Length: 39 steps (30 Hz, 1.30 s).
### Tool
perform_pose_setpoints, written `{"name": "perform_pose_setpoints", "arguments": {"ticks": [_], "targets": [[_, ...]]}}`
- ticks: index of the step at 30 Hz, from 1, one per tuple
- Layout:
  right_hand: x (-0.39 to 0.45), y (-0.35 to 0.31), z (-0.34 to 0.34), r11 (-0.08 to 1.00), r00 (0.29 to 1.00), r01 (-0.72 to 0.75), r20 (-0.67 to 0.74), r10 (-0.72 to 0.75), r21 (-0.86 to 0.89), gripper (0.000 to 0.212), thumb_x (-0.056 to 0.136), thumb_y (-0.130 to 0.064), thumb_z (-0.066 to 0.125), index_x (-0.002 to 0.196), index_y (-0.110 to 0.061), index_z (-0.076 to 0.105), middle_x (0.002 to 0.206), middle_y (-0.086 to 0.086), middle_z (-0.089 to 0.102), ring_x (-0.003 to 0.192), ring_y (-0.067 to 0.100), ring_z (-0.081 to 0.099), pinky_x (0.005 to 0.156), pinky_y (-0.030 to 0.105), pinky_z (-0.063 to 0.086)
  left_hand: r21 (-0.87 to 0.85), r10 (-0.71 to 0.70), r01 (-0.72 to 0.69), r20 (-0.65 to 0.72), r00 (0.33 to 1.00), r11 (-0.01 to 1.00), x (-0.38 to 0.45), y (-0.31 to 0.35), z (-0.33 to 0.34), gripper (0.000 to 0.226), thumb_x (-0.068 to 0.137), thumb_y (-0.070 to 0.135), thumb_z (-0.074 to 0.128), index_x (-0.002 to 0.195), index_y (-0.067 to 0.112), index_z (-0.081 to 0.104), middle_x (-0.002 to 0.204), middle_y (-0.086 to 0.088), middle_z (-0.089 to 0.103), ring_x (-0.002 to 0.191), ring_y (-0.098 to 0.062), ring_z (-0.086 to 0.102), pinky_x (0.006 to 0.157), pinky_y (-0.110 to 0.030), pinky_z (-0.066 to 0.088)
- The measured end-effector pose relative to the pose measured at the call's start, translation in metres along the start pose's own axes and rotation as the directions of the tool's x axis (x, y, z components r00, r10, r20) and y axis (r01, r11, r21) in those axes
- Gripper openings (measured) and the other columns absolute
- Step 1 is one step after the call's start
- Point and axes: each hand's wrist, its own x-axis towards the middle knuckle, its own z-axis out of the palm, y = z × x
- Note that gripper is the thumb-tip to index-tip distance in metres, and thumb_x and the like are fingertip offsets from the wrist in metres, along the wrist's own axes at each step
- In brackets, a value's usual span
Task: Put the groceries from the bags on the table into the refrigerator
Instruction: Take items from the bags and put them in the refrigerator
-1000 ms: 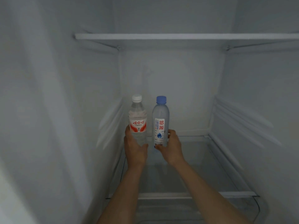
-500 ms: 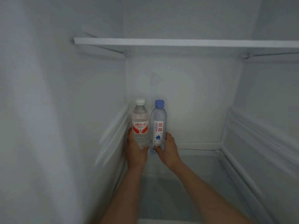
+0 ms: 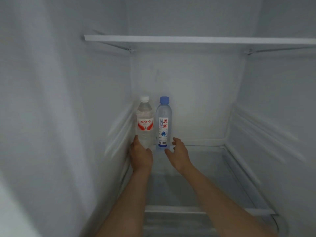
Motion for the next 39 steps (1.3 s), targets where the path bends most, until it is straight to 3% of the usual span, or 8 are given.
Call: {"name": "perform_pose_setpoints", "arguments": {"ticks": [4, 12, 16, 20, 24, 31, 34, 39], "targets": [[-0.029, -0.005, -0.013, 0.999, 0.999, 0.022, -0.038, -0.021, 0.026, 0.049, 0.094, -0.011, 0.055, 0.14, -0.005, 0.038, 0.133, 0.014, 0.052, 0.119, 0.024, 0.052, 0.098, 0.024, 0.039, -0.154, -0.06, 0.065, 0.033, 0.998, 0.986, -0.028, 0.018, -0.016, 0.056, 0.088, -0.001, 0.058, 0.141, 0.009, 0.043, 0.136, -0.009, 0.054, 0.121, -0.026, 0.054, 0.1, -0.035, 0.046], [-0.147, -0.007, -0.048, 0.987, 0.951, 0.15, -0.263, -0.161, -0.063, 0.037, 0.092, -0.007, 0.054, 0.129, -0.007, 0.053, 0.123, 0.007, 0.062, 0.117, 0.02, 0.056, 0.098, 0.022, 0.037, -0.378, 0.149, -0.098, 0.106, 0.983, 0.92, -0.142, 0.047, -0.075, 0.03, 0.093, 0.002, 0.053, 0.115, 0.022, 0.057, 0.1, 0.006, 0.069, 0.089, 0.001, 0.059, 0.075, -0.007, 0.045], [-0.228, 0.001, -0.059, 0.98, 0.907, 0.137, -0.38, -0.182, -0.143, 0.03, 0.09, -0.015, 0.055, 0.12, -0.011, 0.058, 0.116, 0.002, 0.064, 0.112, 0.018, 0.057, 0.095, 0.014, 0.033, -0.362, 0.252, -0.159, 0.229, 0.94, 0.919, -0.202, 0.039, -0.101, 0.03, 0.094, 0.007, 0.052, 0.113, 0.03, 0.057, 0.097, 0.01, 0.069, 0.09, -0.005, 0.062, 0.078, -0.017, 0.047], [-0.319, 0.021, -0.058, 0.988, 0.899, 0.089, -0.418, -0.134, -0.127, 0.032, 0.09, -0.022, 0.054, 0.12, -0.01, 0.056, 0.112, -0.001, 0.062, 0.109, 0.014, 0.058, 0.097, 0.027, 0.043, -0.311, 0.366, -0.259, 0.36, 0.858, 0.914, -0.27, 0.03, -0.122, 0.021, 0.096, 0.016, 0.052, 0.113, 0.024, 0.061, 0.097, 0.012, 0.07, 0.091, -0.005, 0.063, 0.08, -0.022, 0.049], [-0.416, 0.04, -0.061, 0.989, 0.903, -0.101, -0.428, 0.045, -0.109, 0.035, 0.092, -0.016, 0.058, 0.126, -0.016, 0.051, 0.118, -0.005, 0.059, 0.115, 0.009, 0.054, 0.101, 0.025, 0.041, -0.312, 0.401, -0.264, 0.562, 0.723, 0.913, -0.348, 0.013, -0.144, 0.021, 0.098, 0.016, 0.05, 0.114, 0.026, 0.059, 0.099, 0.009, 0.069, 0.096, -0.004, 0.062, 0.08, -0.01, 0.044], [-0.588, 0.065, -0.077, 0.912, 0.798, -0.405, -0.508, 0.324, -0.055, 0.035, 0.093, -0.017, 0.056, 0.128, -0.02, 0.051, 0.121, -0.01, 0.058, 0.116, 0.002, 0.053, 0.103, 0.029, 0.043, -0.312, 0.41, -0.274, 0.781, 0.471, 0.91, -0.471, -0.013, -0.173, 0.021, 0.098, 0.019, 0.051, 0.114, 0.026, 0.061, 0.097, 0.01, 0.068, 0.097, -0.01, 0.063, 0.084, -0.023, 0.051], [-0.653, 0.073, -0.084, 0.859, 0.711, -0.512, -0.565, 0.419, -0.007, 0.035, 0.092, -0.014, 0.056, 0.127, -0.021, 0.052, 0.12, -0.012, 0.057, 0.115, 0.003, 0.053, 0.102, 0.032, 0.044, -0.317, 0.403, -0.293, 0.861, 0.311, 0.902, -0.523, -0.023, -0.182, 0.019, 0.097, 0.027, 0.049, 0.111, 0.028, 0.062, 0.096, 0.008, 0.068, 0.095, -0.006, 0.063, 0.08, -0.025, 0.053], [-0.766, 0.091, -0.107, 0.743, 0.537, -0.664, -0.641, 0.548, 0.079, 0.037, 0.09, -0.014, 0.058, 0.125, -0.024, 0.053, 0.113, -0.016, 0.055, 0.11, 0.006, 0.055, 0.095, 0.036, 0.048, -0.343, 0.362, -0.397, 0.932, -0.028, 0.852, -0.615, -0.033, -0.194, 0.024, 0.097, 0.038, 0.045, 0.11, 0.029, 0.062, 0.097, 0.012, 0.067, 0.097, 0.0, 0.059, 0.083, -0.025, 0.05]]}}
